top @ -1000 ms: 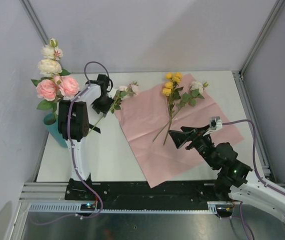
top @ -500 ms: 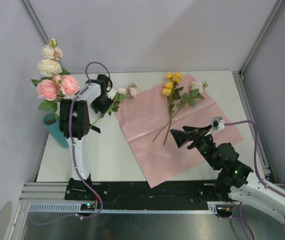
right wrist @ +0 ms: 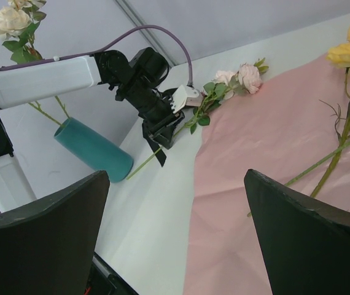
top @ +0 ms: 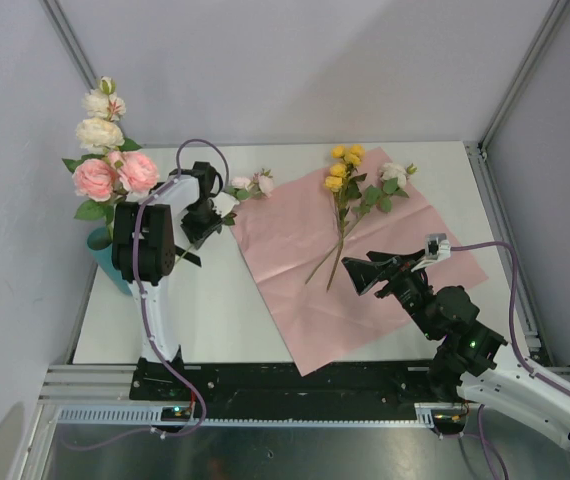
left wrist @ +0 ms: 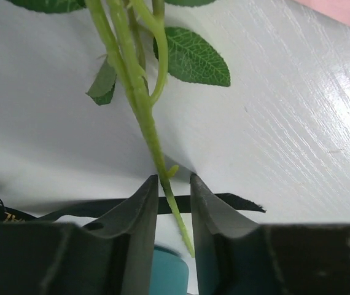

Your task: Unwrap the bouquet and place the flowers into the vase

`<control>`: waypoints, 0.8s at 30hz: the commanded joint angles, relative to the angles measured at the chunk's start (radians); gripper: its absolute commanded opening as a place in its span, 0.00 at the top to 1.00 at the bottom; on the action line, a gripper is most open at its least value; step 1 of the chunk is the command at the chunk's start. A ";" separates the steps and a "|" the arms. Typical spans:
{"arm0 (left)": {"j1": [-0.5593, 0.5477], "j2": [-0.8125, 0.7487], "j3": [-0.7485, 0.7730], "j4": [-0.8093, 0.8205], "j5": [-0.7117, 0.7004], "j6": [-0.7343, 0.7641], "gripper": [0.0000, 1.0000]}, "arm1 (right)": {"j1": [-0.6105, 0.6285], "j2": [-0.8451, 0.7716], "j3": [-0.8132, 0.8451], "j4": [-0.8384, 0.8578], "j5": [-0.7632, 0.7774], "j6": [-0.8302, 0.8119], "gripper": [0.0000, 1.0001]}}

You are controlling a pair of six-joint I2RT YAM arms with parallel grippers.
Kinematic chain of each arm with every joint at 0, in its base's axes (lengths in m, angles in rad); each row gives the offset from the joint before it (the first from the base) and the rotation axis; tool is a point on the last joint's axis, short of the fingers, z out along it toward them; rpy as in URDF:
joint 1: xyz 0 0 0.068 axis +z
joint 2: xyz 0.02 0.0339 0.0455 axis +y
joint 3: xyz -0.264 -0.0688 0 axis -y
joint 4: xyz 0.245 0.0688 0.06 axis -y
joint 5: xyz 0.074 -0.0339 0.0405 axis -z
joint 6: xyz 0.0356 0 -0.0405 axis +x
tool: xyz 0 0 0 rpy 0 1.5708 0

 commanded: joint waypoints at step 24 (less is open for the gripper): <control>-0.024 -0.418 0.029 0.037 0.203 -0.102 1.00 | -0.008 0.020 0.002 0.065 -0.043 0.010 0.02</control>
